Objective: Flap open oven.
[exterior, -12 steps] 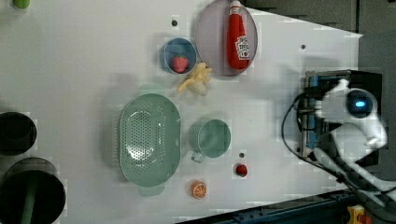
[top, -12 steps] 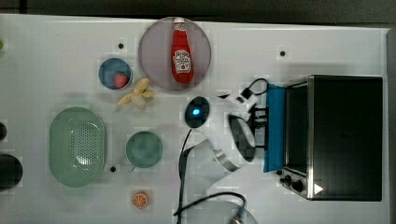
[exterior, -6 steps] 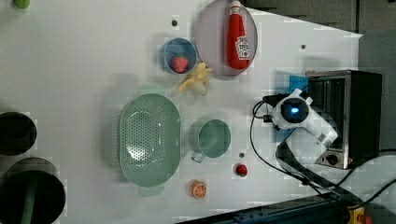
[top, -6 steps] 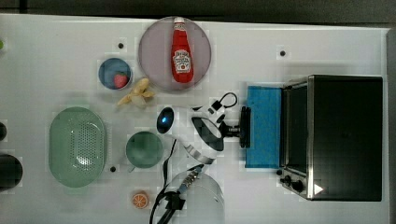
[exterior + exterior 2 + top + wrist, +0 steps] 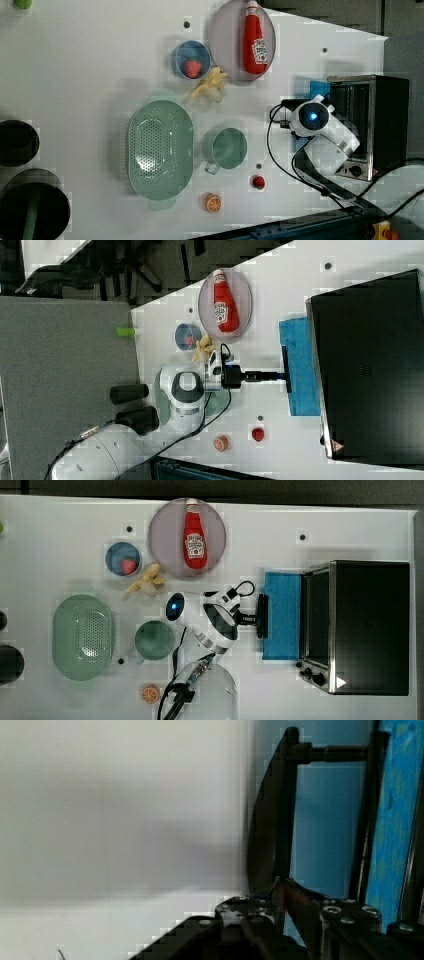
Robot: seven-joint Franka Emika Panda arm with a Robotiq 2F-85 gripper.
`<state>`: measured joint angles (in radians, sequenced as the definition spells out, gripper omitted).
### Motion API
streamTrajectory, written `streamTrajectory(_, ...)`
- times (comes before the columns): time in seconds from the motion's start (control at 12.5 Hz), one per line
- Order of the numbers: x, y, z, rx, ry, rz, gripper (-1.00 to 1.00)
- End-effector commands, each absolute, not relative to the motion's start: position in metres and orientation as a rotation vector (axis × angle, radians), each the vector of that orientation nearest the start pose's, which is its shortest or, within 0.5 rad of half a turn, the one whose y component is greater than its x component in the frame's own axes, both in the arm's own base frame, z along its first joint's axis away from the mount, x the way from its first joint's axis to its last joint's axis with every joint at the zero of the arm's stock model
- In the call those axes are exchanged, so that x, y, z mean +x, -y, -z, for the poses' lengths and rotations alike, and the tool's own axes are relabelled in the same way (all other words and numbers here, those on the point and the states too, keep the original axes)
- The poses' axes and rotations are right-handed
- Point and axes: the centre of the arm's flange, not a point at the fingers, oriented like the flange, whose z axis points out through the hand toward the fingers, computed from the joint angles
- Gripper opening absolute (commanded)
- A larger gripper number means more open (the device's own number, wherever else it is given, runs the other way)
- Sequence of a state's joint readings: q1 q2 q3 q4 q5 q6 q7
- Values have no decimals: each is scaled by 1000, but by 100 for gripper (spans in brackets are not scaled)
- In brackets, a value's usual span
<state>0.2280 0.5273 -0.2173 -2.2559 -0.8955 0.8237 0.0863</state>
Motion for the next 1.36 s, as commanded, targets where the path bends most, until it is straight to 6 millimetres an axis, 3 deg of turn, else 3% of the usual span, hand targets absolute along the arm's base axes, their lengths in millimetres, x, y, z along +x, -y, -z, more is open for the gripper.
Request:
streamTrajectory(0.08,524,2,-172,2550,268,-71,-65)
streamTrajectory(0.4,541,3,-279,2699,803,-161,-65)
streamTrajectory(0.8,526,10,-396,2767,1220,-88,-65)
streamTrajectory(1.04,515,8,-468,2825,1366,-54,-65)
streamTrajectory(1.36,506,18,-547,2816,1403,-35,-65)
